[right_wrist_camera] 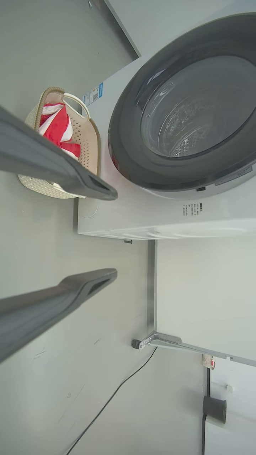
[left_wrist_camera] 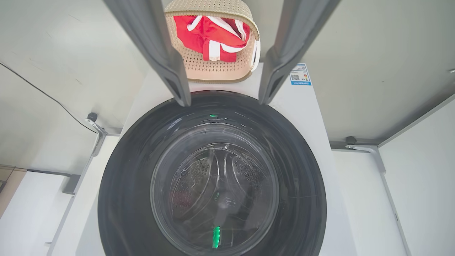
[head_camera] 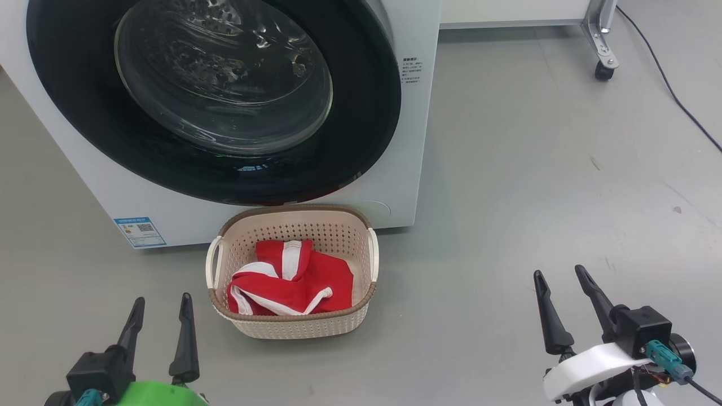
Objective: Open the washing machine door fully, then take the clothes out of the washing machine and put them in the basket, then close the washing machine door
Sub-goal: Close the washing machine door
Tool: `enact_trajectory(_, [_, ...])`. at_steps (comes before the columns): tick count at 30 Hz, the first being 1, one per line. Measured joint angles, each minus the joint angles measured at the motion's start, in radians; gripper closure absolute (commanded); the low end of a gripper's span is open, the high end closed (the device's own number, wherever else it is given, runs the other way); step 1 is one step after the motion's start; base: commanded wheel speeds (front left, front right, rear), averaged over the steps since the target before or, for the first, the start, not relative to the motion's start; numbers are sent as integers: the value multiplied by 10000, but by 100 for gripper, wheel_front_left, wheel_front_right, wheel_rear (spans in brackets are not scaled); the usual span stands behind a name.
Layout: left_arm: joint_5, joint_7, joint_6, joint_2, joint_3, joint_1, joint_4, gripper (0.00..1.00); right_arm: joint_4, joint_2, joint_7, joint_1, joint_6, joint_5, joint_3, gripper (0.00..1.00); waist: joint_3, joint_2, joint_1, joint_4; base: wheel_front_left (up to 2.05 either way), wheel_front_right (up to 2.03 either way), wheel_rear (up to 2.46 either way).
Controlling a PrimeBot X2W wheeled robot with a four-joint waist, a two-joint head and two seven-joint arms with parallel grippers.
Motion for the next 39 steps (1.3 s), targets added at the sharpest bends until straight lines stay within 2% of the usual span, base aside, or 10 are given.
enact_trajectory(16, [81, 2, 119, -19, -13, 40, -90, 0, -176, -17, 86, 47, -67, 0, 10, 0, -16, 0, 1, 35, 0, 0, 0])
enact_trajectory(18, [86, 4, 123, -19, -19, 44, -100, 0, -213, -21, 86, 57, -71, 0, 6, 90, -17, 0, 0, 37, 0, 0, 0])
enact_trajectory(19, [96, 4, 125, -21, -19, 46, -113, 0, -268, -15, 86, 58, -77, 2, -6, 100, -17, 0, 0, 38, 0, 0, 0])
enact_trajectory(39, [257, 46, 163, -79, -305, 31, -426, 0, -522, -391, 332, -249, 13, 6, -73, 100, 385, 0, 1, 370, 0, 0, 0])
